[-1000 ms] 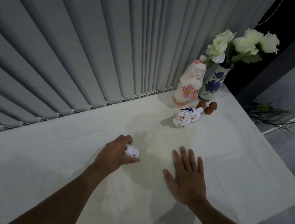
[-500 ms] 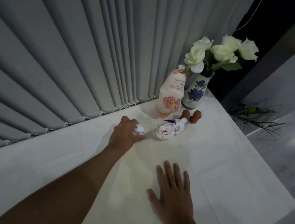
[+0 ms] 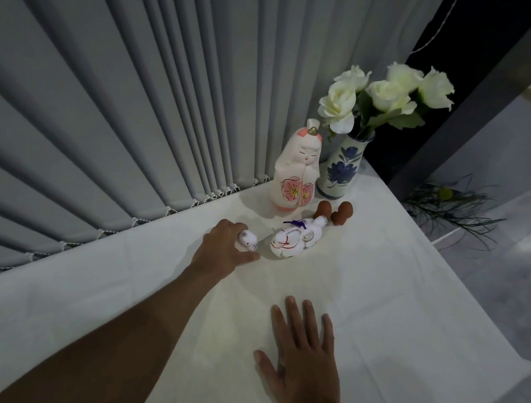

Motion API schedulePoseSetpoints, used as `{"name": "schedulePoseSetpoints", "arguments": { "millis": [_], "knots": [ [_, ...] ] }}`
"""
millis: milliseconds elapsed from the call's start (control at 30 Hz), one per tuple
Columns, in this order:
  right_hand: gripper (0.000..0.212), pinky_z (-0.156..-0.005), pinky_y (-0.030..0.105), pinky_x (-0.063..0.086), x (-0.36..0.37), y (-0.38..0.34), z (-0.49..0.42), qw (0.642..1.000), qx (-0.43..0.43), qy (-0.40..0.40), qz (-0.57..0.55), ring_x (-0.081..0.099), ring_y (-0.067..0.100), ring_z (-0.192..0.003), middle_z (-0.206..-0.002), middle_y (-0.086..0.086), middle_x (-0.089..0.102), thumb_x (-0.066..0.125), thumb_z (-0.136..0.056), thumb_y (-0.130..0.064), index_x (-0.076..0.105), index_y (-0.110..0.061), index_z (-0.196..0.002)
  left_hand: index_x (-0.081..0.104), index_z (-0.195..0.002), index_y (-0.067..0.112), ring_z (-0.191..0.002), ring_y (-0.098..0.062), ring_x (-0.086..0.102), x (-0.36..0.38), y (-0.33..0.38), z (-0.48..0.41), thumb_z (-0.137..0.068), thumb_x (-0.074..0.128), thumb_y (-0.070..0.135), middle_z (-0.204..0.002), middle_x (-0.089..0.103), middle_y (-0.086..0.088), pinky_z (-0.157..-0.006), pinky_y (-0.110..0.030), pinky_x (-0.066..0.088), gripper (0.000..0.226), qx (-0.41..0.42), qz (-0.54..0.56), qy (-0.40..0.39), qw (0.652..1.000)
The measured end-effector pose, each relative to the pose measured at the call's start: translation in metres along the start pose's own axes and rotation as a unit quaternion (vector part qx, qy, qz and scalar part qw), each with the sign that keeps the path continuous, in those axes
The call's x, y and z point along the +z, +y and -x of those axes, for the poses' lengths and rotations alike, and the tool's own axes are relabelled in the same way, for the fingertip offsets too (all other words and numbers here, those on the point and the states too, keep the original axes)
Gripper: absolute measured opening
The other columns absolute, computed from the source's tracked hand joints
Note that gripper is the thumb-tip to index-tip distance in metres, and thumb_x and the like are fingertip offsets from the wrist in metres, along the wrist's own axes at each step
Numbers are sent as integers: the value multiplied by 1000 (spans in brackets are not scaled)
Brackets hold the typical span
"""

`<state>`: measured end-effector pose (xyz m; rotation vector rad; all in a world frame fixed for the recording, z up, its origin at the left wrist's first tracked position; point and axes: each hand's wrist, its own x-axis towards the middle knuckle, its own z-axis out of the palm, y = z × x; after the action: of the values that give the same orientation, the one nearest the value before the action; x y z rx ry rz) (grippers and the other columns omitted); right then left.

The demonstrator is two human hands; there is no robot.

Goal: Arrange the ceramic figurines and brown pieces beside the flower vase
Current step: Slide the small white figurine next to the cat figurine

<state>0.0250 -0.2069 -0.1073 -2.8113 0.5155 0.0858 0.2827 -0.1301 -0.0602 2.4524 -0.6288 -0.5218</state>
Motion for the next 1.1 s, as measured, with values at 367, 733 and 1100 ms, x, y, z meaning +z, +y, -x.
{"name": "schedulePoseSetpoints", "arguments": {
  "millis": [367,733,1100],
  "knots": [
    [75,-119,60,23,-1,-1,1,1000,0,3,-5,14,28,-155,-166,-1,21,42,-91,-70,35,-30,-153,55,-130,15,-116,-23,58,1,2,-1,-70,86,38,-132,60,-3,-93,-29,42,71,4,25,5,1000],
    [75,-118,61,24,-1,0,1,1000,-4,12,-7,16,28,-154,-166,0,23,44,-90,-69,37,-28,-153,59,-119,17,-104,-21,60,4,1,-5,-68,87,39,-121,64,-1,-81,-25,39,62,8,17,10,1000],
    [75,-118,60,25,-4,-2,0,1000,2,-1,-8,15,27,-154,-166,-2,21,42,-91,-70,35,-30,-153,59,-107,20,-90,-17,56,3,-1,-7,-67,86,41,-110,63,3,-76,-26,39,52,17,9,2,1000]
  ]
}}
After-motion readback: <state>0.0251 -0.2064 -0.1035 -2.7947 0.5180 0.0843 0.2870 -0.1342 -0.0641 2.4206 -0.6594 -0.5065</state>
